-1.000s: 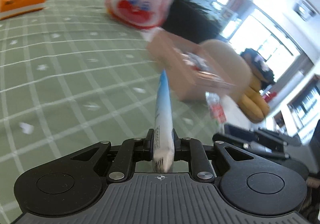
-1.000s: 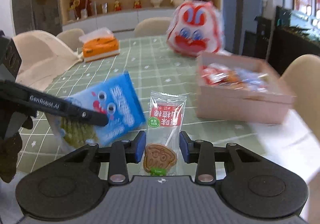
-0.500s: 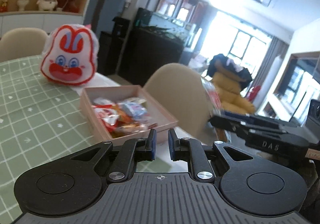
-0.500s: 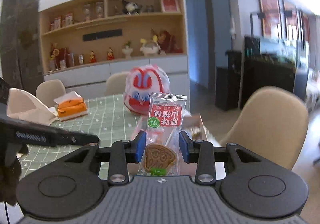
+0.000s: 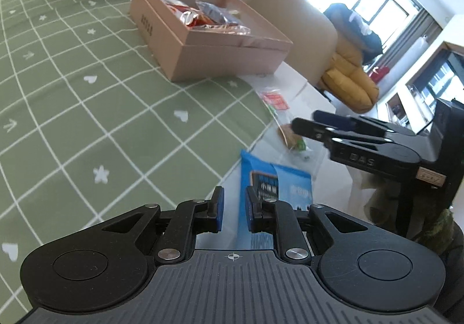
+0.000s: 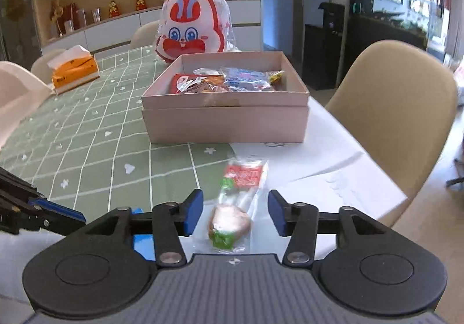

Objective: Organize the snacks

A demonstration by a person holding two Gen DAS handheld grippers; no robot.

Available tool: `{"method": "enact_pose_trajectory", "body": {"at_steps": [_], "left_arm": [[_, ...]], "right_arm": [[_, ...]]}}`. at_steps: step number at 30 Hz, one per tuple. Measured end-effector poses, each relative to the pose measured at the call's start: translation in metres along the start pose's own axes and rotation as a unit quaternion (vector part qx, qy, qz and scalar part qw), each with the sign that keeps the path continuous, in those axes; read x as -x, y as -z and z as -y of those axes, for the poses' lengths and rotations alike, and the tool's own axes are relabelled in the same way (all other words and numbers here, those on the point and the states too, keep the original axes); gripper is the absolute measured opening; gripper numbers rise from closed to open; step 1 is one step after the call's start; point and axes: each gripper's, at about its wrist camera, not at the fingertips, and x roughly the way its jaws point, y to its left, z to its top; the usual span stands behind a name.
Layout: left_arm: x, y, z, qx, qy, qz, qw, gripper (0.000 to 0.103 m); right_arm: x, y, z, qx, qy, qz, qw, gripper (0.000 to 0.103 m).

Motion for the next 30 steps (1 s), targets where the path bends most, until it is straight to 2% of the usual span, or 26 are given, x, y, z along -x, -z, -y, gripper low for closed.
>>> {"method": "enact_pose_trajectory", "body": {"at_steps": [3, 6, 8, 9, 10, 14, 15, 17, 18, 19, 23, 27, 30], "left_arm": [[0.006, 0.008, -0.002, -0.007, 0.008, 0.003, 0.9999, 0.018], [0.007, 0.013, 0.001, -0.011, 0.016, 0.002, 0.9998, 0.018], [0.006, 0.017, 0.003, -0.016, 0.022, -0.002, 0.9996, 0.018], [0.006, 0.018, 0.004, -0.017, 0.026, -0.001, 0.9995, 0.019], [0.006, 0.020, 0.004, -0.017, 0.031, 0.000, 0.9994, 0.019], [0.012, 0.024, 0.005, -0.018, 0.026, 0.011, 0.9994, 0.023], [0.013, 0.024, 0.005, -0.020, 0.021, 0.013, 0.9995, 0.024], [0.014, 0.024, 0.004, -0.019, 0.017, 0.014, 0.9996, 0.024], [0.014, 0.024, 0.002, -0.017, 0.013, 0.013, 0.9997, 0.024], [0.015, 0.025, 0.001, -0.016, 0.010, 0.014, 0.9997, 0.024], [0.019, 0.024, -0.004, -0.007, 0.007, 0.026, 0.9996, 0.024], [0.032, 0.019, -0.005, -0.005, -0.026, 0.075, 0.9968, 0.024], [0.038, 0.014, -0.008, 0.008, -0.027, 0.091, 0.9954, 0.024]], "right_arm": [[0.028, 0.010, 0.002, -0.003, -0.018, 0.008, 1.000, 0.059], [0.046, 0.027, -0.001, -0.028, -0.082, -0.009, 0.996, 0.058], [0.049, 0.040, -0.011, -0.029, -0.102, -0.028, 0.994, 0.054], [0.048, 0.047, -0.018, -0.025, -0.106, -0.036, 0.993, 0.044], [0.048, 0.052, -0.024, -0.019, -0.107, -0.042, 0.993, 0.040], [0.047, 0.057, -0.043, -0.016, -0.119, -0.033, 0.992, 0.040], [0.044, 0.056, -0.045, -0.021, -0.121, -0.033, 0.992, 0.042], [0.039, 0.053, -0.051, -0.032, -0.117, -0.033, 0.992, 0.056], [0.036, 0.051, -0.054, -0.037, -0.116, -0.034, 0.992, 0.070], [0.033, 0.051, -0.058, -0.042, -0.115, -0.034, 0.992, 0.076], [0.029, 0.051, -0.085, -0.025, -0.082, -0.024, 0.996, 0.083], [0.023, 0.050, -0.101, -0.057, -0.041, -0.017, 0.997, 0.091], [0.015, 0.045, -0.113, -0.049, -0.021, -0.012, 0.998, 0.092]]}}
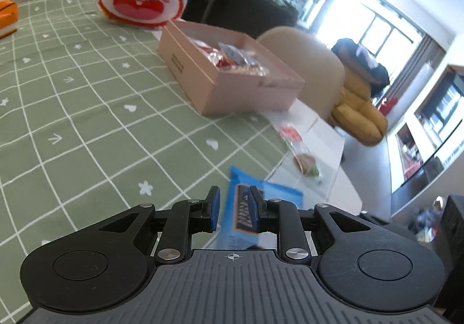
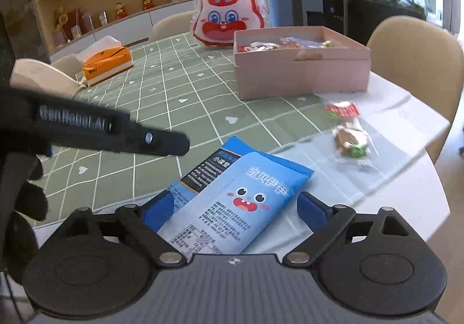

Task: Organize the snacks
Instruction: 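Grasp the cookie packet with the left tool while right grasps the seaweed bag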

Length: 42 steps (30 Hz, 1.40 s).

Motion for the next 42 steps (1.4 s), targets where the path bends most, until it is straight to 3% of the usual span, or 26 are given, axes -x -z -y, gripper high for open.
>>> {"method": "enact_pose_trajectory", "body": {"at_steps": [2, 6, 10, 12, 17, 20, 25, 29, 32, 35, 39, 42], "left_arm": [[0.004, -0.002, -0.001, 0.000, 0.003, 0.001, 1.0000, 0.024], [0.003, -0.010, 0.002, 0.002, 0.024, -0.006, 0.9997, 0.024], [-0.026, -0.030, 0.026, 0.020, 0.069, -0.041, 0.9966, 0.024], [-0.048, -0.041, 0.042, 0.026, 0.072, -0.057, 0.9954, 0.024], [-0.102, -0.051, 0.088, -0.011, 0.037, -0.088, 0.9953, 0.024], [-0.119, -0.045, 0.116, -0.067, -0.002, -0.083, 0.9943, 0.024], [-0.135, -0.025, 0.150, -0.165, -0.066, -0.066, 0.9818, 0.026], [-0.142, -0.016, 0.171, -0.217, -0.092, -0.061, 0.9699, 0.038], [-0.148, -0.016, 0.181, -0.221, -0.096, -0.069, 0.9680, 0.053], [-0.150, -0.015, 0.186, -0.221, -0.101, -0.064, 0.9679, 0.054], [-0.158, -0.004, 0.193, -0.271, -0.156, -0.043, 0.9490, 0.056], [-0.162, -0.011, 0.187, -0.252, -0.153, -0.040, 0.9549, 0.056]], "right_arm": [[0.000, -0.009, 0.003, 0.009, -0.006, 0.003, 1.000, 0.092], [0.020, -0.030, 0.036, 0.004, 0.021, 0.059, 0.998, 0.092], [0.030, -0.030, 0.078, -0.030, 0.056, 0.076, 0.995, 0.092], [0.030, -0.021, 0.090, -0.039, 0.064, 0.077, 0.994, 0.092], [0.039, 0.007, 0.105, -0.002, 0.099, 0.109, 0.989, 0.092], [0.044, 0.018, 0.115, 0.029, 0.130, 0.127, 0.983, 0.092], [0.047, 0.030, 0.146, 0.004, 0.113, 0.131, 0.985, 0.092], [0.052, 0.039, 0.169, -0.023, 0.113, 0.137, 0.984, 0.092], [0.057, 0.044, 0.185, -0.043, 0.113, 0.147, 0.982, 0.092], [0.064, 0.048, 0.197, -0.063, 0.108, 0.159, 0.979, 0.092], [0.070, 0.057, 0.207, -0.074, 0.115, 0.167, 0.976, 0.092], [0.073, 0.063, 0.215, -0.084, 0.116, 0.166, 0.976, 0.092]]}}
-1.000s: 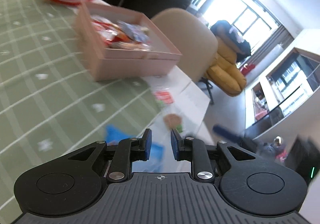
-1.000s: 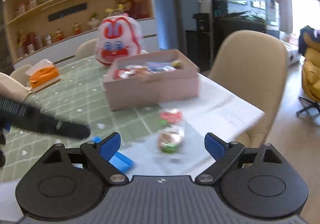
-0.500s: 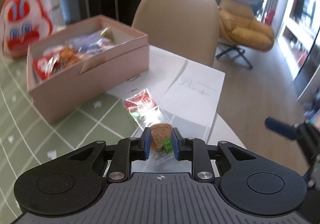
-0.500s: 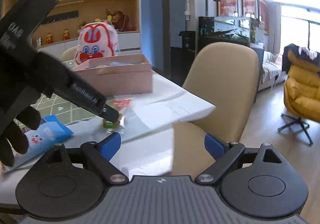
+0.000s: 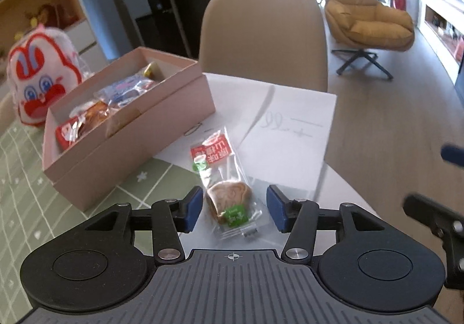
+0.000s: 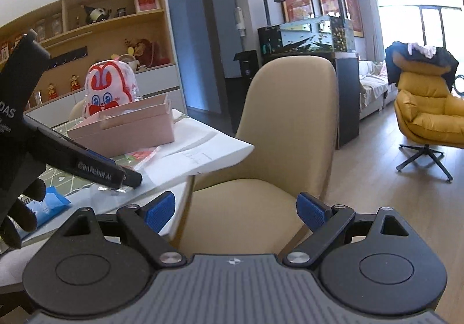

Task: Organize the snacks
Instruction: 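Grasp the cookie packet with the left tool while right grasps the seaweed bag, then lift the seaweed bag with the right tool while left holds the cookie packet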

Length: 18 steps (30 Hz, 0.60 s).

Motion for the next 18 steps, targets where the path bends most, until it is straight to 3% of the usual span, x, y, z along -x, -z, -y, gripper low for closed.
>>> {"method": "enact_pose_trajectory", "body": {"at_steps": [4, 10, 13, 18], "left_arm": [[-0.009, -0.004, -0.022, 0.059, 0.038, -0.011, 0.9975, 0.056], [-0.008, 0.000, -0.040, 0.089, 0.077, 0.006, 0.9930, 0.044], [0.006, 0.010, -0.050, 0.098, 0.110, 0.015, 0.9890, 0.044], [0.048, 0.038, -0.091, 0.132, 0.120, 0.039, 0.9832, 0.043]], "right_arm": [[0.003, 0.006, 0.007, -0.006, 0.006, -0.004, 1.000, 0.092], [0.005, 0.008, 0.001, -0.008, 0.010, -0.009, 1.000, 0.092], [0.010, 0.003, -0.011, 0.005, 0.009, -0.004, 1.000, 0.092], [0.013, -0.009, -0.050, 0.033, -0.026, -0.007, 0.999, 0.092]]}}
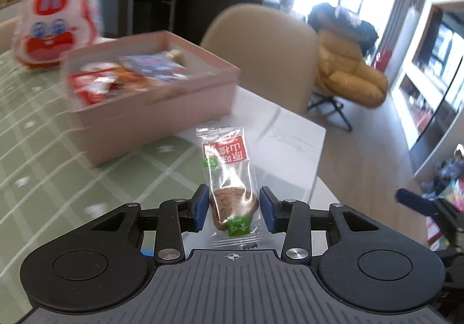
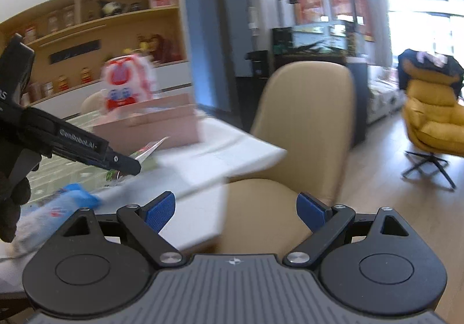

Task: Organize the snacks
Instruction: 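Lift the seaweed bag with the right tool while left holds the cookie packet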

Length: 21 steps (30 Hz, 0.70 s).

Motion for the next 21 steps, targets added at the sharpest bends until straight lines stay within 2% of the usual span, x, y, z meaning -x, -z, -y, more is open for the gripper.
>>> {"method": "enact_pose_trajectory", "body": {"at_steps": [4, 7, 10, 12, 16, 19, 21], "left_arm": [[0.050, 0.016, -0.051, 0.047, -0.007, 0.021, 0.9987, 0.043], [0.077, 0.031, -0.088, 0.079, -0.025, 0.027, 0.9962, 0.043], [0.096, 0.047, -0.119, 0.092, -0.049, 0.030, 0.9941, 0.043], [0.100, 0.055, -0.132, 0.093, -0.050, 0.027, 0.9941, 0.043], [0.096, 0.065, -0.156, 0.099, -0.047, 0.019, 0.9937, 0.043], [0.093, 0.069, -0.163, 0.115, -0.017, 0.012, 0.9931, 0.043], [0.092, 0.071, -0.162, 0.111, -0.004, 0.011, 0.9938, 0.043]], "right_arm": [[-0.003, -0.009, -0.056, 0.036, -0.066, -0.019, 0.997, 0.092], [-0.001, -0.010, -0.112, 0.086, -0.114, -0.028, 0.989, 0.092], [0.000, -0.005, -0.166, 0.132, -0.146, -0.035, 0.980, 0.092], [-0.001, 0.000, -0.196, 0.158, -0.156, -0.049, 0.974, 0.092], [-0.004, 0.013, -0.234, 0.223, -0.128, -0.081, 0.963, 0.091], [-0.001, 0.021, -0.225, 0.272, -0.063, -0.079, 0.957, 0.091], [0.002, 0.018, -0.212, 0.273, -0.023, -0.077, 0.959, 0.091]]}}
